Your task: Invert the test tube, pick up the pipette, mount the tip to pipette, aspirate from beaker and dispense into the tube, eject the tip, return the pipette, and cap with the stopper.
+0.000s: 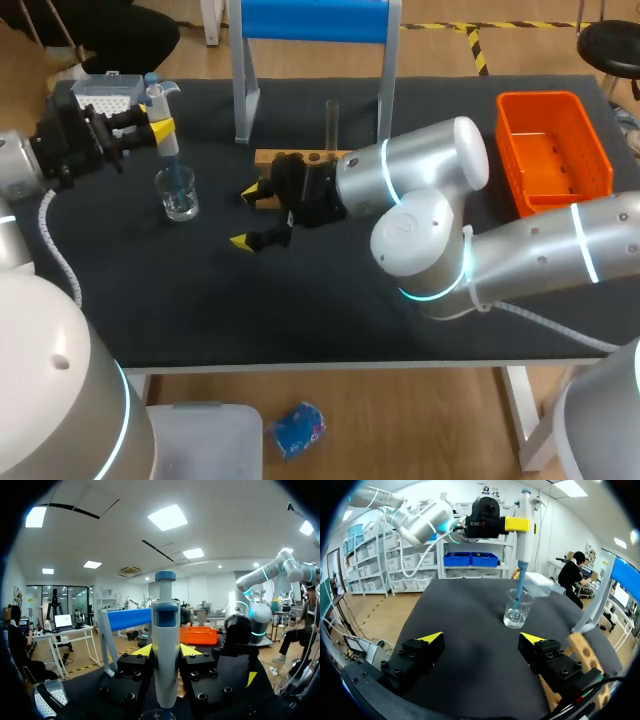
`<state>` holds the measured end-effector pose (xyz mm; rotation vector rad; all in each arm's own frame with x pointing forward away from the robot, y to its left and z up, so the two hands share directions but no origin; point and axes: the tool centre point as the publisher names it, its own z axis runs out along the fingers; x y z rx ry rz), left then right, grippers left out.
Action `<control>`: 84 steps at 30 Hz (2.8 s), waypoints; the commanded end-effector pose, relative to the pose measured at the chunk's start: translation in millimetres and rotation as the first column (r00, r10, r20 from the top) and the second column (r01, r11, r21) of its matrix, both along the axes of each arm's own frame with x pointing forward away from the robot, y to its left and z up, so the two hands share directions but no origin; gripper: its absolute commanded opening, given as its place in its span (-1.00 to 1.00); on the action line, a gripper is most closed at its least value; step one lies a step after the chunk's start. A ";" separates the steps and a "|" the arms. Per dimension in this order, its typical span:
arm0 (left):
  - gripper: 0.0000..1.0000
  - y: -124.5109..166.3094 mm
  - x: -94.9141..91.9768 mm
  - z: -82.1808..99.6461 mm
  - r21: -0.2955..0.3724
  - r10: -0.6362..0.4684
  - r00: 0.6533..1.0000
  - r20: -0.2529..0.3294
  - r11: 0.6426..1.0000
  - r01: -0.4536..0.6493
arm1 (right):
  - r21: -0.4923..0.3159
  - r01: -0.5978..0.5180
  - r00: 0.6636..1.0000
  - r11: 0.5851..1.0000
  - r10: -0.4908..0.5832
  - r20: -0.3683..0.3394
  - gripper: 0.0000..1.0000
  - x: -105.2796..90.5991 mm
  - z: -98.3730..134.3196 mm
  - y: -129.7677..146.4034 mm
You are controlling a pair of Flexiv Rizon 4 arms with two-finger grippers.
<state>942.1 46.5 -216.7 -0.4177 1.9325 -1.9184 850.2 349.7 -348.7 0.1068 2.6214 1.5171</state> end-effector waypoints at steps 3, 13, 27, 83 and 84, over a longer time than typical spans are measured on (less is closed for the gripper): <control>-1.00 -1.2 0.1 -0.4 0.000 0.004 1.000 0.002 1.000 -0.004 | -0.060 -0.087 0.996 0.994 0.086 -0.018 1.00 0.8 48.4 -27.8; -1.00 -1.2 0.1 -0.4 0.000 0.004 1.000 0.002 1.000 -0.004 | -0.057 -0.182 0.983 0.982 0.181 -0.030 1.00 4.5 91.3 -43.3; -1.00 -1.2 0.1 -0.4 0.000 0.004 1.000 0.002 1.000 -0.004 | -0.062 -0.294 0.956 0.954 0.294 0.000 1.00 32.4 152.9 -43.0; -1.00 -1.2 0.1 -0.4 0.000 0.004 1.000 0.002 1.000 -0.004 | 0.093 -0.546 0.837 0.833 0.546 0.032 1.00 93.9 210.9 69.9; -1.00 -1.2 0.1 -0.4 0.000 0.004 1.000 0.002 1.000 -0.004 | 0.098 -0.550 0.835 0.829 0.549 0.036 0.37 93.9 212.0 71.7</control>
